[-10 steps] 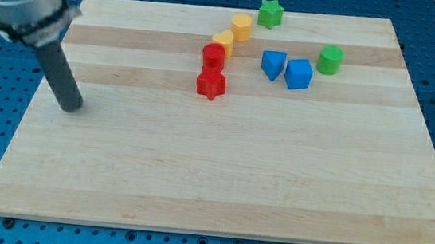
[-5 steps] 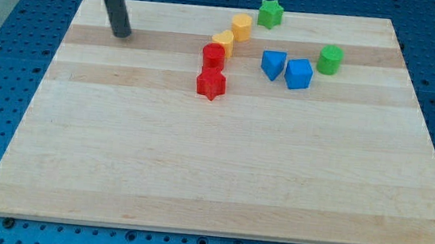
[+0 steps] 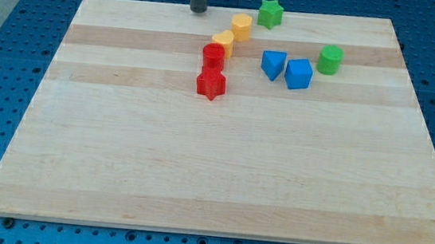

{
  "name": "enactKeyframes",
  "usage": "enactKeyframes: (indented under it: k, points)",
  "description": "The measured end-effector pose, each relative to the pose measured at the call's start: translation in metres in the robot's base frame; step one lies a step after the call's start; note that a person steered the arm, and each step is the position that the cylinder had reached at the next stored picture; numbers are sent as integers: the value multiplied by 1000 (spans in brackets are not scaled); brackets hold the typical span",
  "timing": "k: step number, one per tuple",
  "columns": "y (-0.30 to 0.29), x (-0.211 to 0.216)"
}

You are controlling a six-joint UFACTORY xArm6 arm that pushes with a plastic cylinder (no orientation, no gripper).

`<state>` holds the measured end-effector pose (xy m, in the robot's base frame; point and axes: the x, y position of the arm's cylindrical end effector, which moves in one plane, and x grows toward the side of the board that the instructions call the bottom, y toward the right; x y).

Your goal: Point your arm close to the green star

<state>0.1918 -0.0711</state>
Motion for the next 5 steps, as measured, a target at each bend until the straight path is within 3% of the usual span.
enactKeyframes:
  k: [5]
  points:
    - [73,1]
